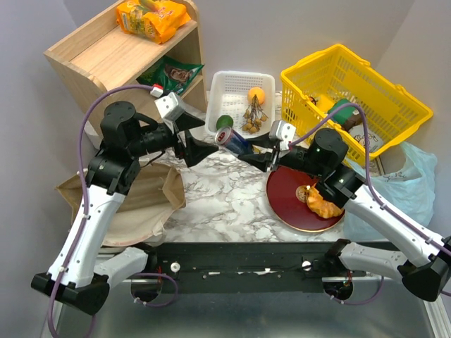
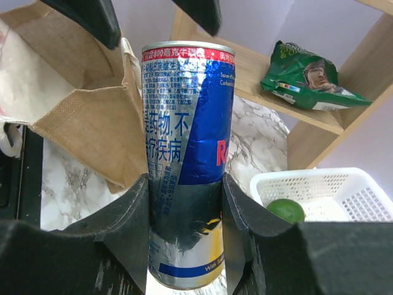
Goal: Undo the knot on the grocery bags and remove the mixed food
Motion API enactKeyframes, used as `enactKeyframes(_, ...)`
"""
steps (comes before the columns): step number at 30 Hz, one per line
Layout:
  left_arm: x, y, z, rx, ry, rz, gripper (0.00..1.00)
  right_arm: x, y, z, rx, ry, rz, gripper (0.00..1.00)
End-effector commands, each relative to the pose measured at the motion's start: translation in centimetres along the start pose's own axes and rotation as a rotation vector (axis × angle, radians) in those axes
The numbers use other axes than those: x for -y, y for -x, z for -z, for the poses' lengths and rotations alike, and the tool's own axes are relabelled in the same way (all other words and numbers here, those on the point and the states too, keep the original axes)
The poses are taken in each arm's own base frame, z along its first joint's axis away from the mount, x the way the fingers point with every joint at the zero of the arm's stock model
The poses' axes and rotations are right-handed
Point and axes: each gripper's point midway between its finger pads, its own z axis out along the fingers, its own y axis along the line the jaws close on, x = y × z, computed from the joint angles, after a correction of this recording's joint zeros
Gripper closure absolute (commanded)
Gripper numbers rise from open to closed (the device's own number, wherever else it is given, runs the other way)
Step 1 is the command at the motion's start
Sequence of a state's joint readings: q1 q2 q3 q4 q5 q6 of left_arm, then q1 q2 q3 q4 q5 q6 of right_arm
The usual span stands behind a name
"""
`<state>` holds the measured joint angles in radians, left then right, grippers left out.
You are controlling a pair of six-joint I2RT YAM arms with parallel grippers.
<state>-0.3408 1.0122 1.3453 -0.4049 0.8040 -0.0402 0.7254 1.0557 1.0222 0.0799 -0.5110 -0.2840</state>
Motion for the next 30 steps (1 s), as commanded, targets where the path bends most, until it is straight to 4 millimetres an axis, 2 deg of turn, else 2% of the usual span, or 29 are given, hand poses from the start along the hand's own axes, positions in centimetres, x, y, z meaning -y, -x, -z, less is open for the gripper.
enactKeyframes(1, 2.0, 1.9, -0.7, 0.045, -0.142, 0.066, 0.01, 0.4, 4.5, -0.1, 0.124, 0.024, 0.096, 0.90)
enactKeyframes(5, 1.7, 1.3, -1.9, 0.027, -0.195, 0.157, 0.03, -0.3, 4.1, -0.4, 0.123, 0.073, 0.115, 0.90)
enactKeyframes(10, 2.0, 0.9, -2.5, 0.019, -0.254, 0.180, 0.10, 0.2, 3.3, -0.8, 0.096, 0.054, 0.088, 0.90)
enactKeyframes(16, 1.7, -0.2, -3.3, -0.017, -0.271, 0.221, 0.19, 0.5, 3.8, -1.3, 0.102, 0.053, 0.087, 0.90)
enactKeyframes(23, 0.2, -1.8, -3.9, -0.065, -0.201, 0.227, 0.20, 0.8, 4.8, -1.5, 0.121, 0.056, 0.090, 0.90)
enactKeyframes(25, 0.0, -1.3, -4.1, -0.047, -0.199, 0.224, 0.26, 0.7, 4.5, -1.6, 0.116, 0.062, 0.090, 0.89)
enactKeyframes(30, 0.4, -0.6, -4.3, -0.023, -0.243, 0.251, 0.31, 1.0, 3.1, -2.2, 0.070, 0.053, 0.035, 0.89)
